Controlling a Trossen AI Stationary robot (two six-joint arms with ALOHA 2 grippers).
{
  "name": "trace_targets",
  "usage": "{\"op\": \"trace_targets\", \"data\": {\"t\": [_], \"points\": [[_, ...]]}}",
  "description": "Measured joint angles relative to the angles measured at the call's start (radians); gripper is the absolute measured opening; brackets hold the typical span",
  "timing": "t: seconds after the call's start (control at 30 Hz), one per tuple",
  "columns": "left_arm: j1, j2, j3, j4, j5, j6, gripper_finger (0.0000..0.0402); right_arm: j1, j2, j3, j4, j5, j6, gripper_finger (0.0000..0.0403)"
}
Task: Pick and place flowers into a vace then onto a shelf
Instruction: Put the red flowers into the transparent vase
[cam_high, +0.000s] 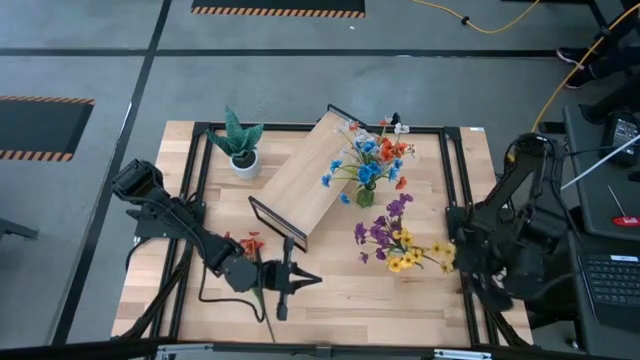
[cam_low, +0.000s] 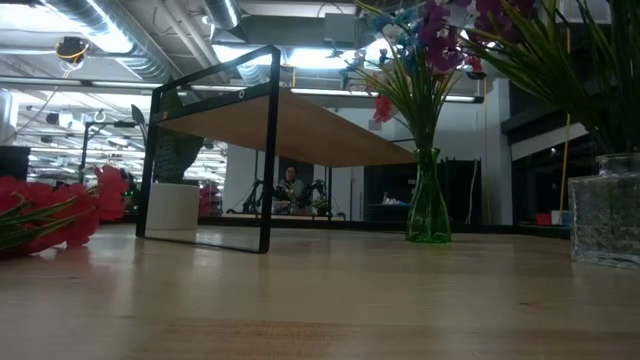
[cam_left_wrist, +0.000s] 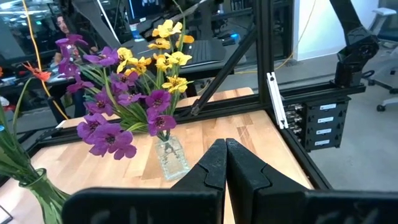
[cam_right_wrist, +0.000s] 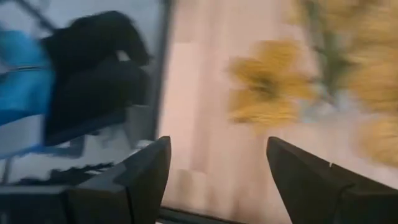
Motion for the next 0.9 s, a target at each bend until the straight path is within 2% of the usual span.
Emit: {"op": "trace_targets", "data": {"t": [0.2,0.4,0.53,0.67,0.77,0.9], "points": [[-0.010,0.000,0.000,0.000,0.000,0.000,0.0001,0.078,0.001,0.000,0.237,0.031,-0.229,0.0266],[-0.011,0.000,0.000,0.000,-0.021,-0.002,0.0001,0.101,0.002,-0.010,0.364,0.365,-0.538,0.0266],[-0.012,0.000,0.000,0.000,-0.068,-0.054,0.0001,0.092,0.003,-0.012,0.415,0.500,-0.650,0.0266],[-0.021,0.000,0.000,0.000,-0.084,-0.088,0.0001,0.072,0.003,-0.012,0.452,0.526,-0.718,0.0266],[-0.037,0.000,0.001,-0.001,-0.140,-0.089,0.0001,0.052,0.003,-0.012,0.453,0.528,-0.721,0.0266],[-0.056,0.001,0.060,-0.109,-0.225,-0.128,0.0001,0.023,0.003,-0.012,0.453,0.530,-0.733,0.0266]]}}
